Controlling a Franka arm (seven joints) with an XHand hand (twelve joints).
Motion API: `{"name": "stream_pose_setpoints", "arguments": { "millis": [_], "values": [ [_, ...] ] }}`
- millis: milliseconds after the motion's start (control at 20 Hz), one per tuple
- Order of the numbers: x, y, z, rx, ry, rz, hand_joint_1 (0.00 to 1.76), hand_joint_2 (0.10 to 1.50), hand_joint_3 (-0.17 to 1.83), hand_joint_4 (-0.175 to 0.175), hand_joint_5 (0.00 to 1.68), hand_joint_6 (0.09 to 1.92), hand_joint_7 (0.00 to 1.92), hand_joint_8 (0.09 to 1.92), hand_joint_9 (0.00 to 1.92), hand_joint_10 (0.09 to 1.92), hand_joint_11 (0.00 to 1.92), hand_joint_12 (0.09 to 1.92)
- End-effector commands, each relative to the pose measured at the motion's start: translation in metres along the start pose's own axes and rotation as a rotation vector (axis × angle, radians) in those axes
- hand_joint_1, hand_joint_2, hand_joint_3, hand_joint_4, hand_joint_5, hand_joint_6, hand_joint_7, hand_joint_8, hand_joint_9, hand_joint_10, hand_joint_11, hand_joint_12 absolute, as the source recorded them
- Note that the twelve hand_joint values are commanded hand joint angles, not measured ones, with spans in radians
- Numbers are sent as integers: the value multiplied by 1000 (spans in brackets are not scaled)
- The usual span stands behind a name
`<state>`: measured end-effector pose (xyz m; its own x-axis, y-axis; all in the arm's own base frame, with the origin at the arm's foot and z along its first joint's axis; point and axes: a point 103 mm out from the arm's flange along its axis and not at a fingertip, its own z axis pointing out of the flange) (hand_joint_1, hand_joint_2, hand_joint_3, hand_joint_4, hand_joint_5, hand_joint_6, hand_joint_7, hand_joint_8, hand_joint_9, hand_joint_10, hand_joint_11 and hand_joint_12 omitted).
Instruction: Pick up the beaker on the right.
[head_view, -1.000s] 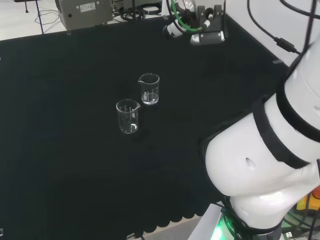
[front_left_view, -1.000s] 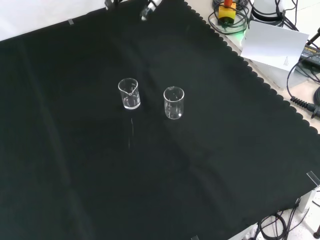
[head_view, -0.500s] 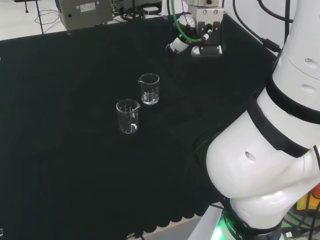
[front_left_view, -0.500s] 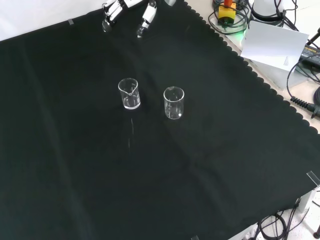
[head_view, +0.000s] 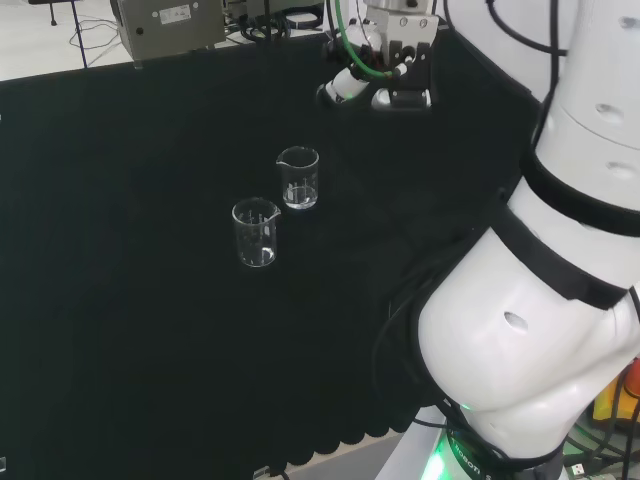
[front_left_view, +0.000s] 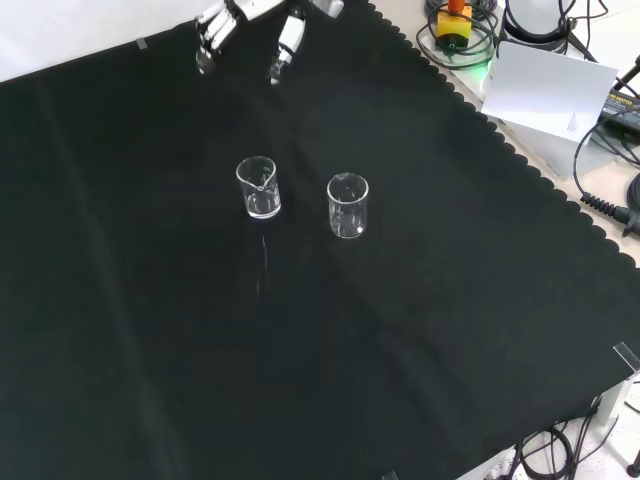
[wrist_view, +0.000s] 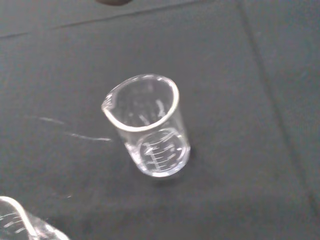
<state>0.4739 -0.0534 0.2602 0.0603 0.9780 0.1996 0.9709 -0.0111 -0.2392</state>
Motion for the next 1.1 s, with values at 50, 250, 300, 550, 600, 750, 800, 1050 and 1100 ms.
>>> {"name": "stream_pose_setpoints", "arguments": {
  "millis": [50, 250, 300, 550, 600, 750, 800, 1050, 1100],
  "values": [
    [-45, 40, 60, 41, 197, -53, 848, 954, -175, -39, 526, 87, 198, 649, 377, 687, 58, 1422],
    [-51, 43, 71, 46, 204, -71, 850, 943, -175, -39, 533, 87, 211, 655, 390, 686, 65, 1419],
    [-51, 43, 74, 46, 208, -76, 851, 940, -175, -39, 534, 87, 215, 657, 393, 686, 67, 1418],
    [-50, 43, 87, 44, 225, -112, 843, 922, -175, -40, 538, 87, 247, 668, 416, 686, 75, 1416],
    [-48, 43, 88, 47, 232, -118, 842, 920, -175, -40, 539, 87, 254, 671, 421, 685, 77, 1416],
    [-47, 43, 96, 54, 238, -144, 837, 915, -175, -39, 539, 87, 264, 673, 429, 683, 79, 1415],
    [-48, 43, 98, 56, 252, -149, 835, 912, -175, -39, 538, 87, 266, 673, 431, 682, 80, 1414],
    [-54, 44, 110, 71, 278, -201, 825, 894, -175, -35, 518, 87, 266, 671, 439, 674, 83, 1413],
    [-53, 46, 112, 75, 280, -210, 824, 891, -175, -35, 512, 87, 264, 670, 437, 671, 83, 1412]
  ]
}}
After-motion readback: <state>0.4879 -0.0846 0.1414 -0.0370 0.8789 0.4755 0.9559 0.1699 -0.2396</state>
